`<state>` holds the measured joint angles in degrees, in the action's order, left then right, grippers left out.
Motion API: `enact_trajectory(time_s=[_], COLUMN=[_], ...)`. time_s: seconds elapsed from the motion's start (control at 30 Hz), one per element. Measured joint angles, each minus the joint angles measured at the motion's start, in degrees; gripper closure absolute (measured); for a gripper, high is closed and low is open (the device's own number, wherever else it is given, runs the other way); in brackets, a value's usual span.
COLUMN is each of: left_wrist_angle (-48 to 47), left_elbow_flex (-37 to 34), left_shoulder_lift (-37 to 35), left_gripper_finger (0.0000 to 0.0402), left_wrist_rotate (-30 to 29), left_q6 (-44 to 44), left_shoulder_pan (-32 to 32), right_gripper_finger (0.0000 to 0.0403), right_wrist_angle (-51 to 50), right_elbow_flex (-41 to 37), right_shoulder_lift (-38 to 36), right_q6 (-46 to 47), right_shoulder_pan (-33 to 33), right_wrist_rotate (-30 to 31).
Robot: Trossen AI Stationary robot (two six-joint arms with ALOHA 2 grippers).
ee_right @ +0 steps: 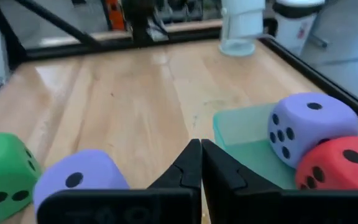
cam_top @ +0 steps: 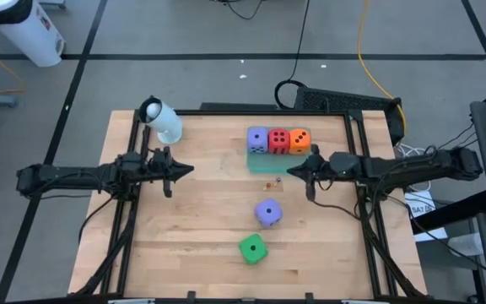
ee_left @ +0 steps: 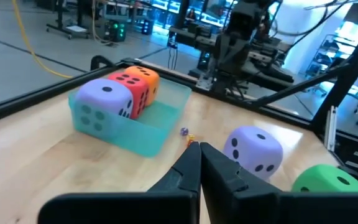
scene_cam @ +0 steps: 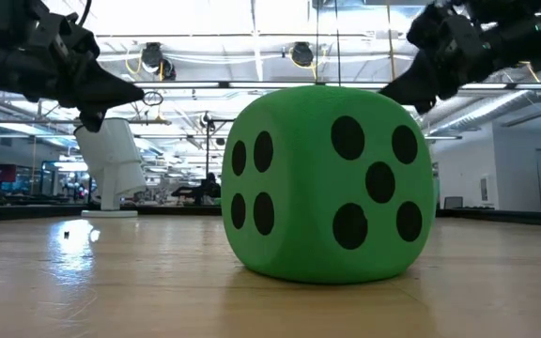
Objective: Pick & Place Dice
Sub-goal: Put the big violet dice into the transparent blue bin
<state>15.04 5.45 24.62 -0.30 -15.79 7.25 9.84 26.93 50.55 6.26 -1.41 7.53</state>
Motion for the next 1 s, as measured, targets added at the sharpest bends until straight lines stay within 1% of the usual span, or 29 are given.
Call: enact_trajectory(time_s=[0.1,0.2,0.3,0.37,0.47,0.53,0.6,0.73,0.83,0.93,1.0], left_wrist_angle=[-0.1,-0.1,-0.1,-0.1,0.0,-0.1,-0.1,-0.2,-0.4,-0.8,-0.8], left_elbow_flex=[0.0,0.0,0.0,0.0,0.0,0.0,0.0,0.0,0.0,0.0,0.0], left_shoulder_lift=[0.0,0.1,0.1,0.1,0.1,0.1,0.1,0.1,0.1,0.1,0.1], left_gripper_finger=[0.0387,0.0387,0.0386,0.0386,0.0385,0.0385,0.0385,0.0385,0.0385,0.0385,0.0385], left_wrist_rotate=[0.0,-0.3,-1.8,-2.5,-2.8,-2.8,-2.7,-2.7,-2.7,-2.7,-2.8], left_q6=[0.7,0.7,0.6,0.6,0.4,-0.5,-1.9,-3.3,-4.3,-4.2,-4.0], left_shoulder_pan=[0.0,0.0,0.2,0.2,0.2,0.1,0.1,0.1,0.1,0.1,0.1], right_gripper_finger=[0.0401,0.0390,0.0369,0.0347,0.0299,0.0260,0.0216,0.0123,0.0060,0.0018,0.0007], right_wrist_angle=[-7.9,-15.3,-22.8,-27.3,-29.8,-29.1,-27.8,-29.0,-31.3,-31.8,-31.2], right_elbow_flex=[6.5,13.6,20.4,24.6,29.0,31.4,33.5,36.9,37.9,38.1,38.1], right_shoulder_lift=[2.9,7.5,13.0,17.2,23.1,26.3,29.3,33.6,34.7,35.1,35.0], right_q6=[0.1,0.1,2.1,1.7,-2.9,-5.5,-7.8,-10.4,-12.6,-13.8,-13.9], right_shoulder_pan=[1.6,3.1,4.2,5.2,7.4,8.7,10.0,11.9,12.7,13.3,13.6], right_wrist_rotate=[1.9,3.2,2.9,2.9,2.1,-0.7,-1.8,-2.1,-5.7,-7.7,-7.8])
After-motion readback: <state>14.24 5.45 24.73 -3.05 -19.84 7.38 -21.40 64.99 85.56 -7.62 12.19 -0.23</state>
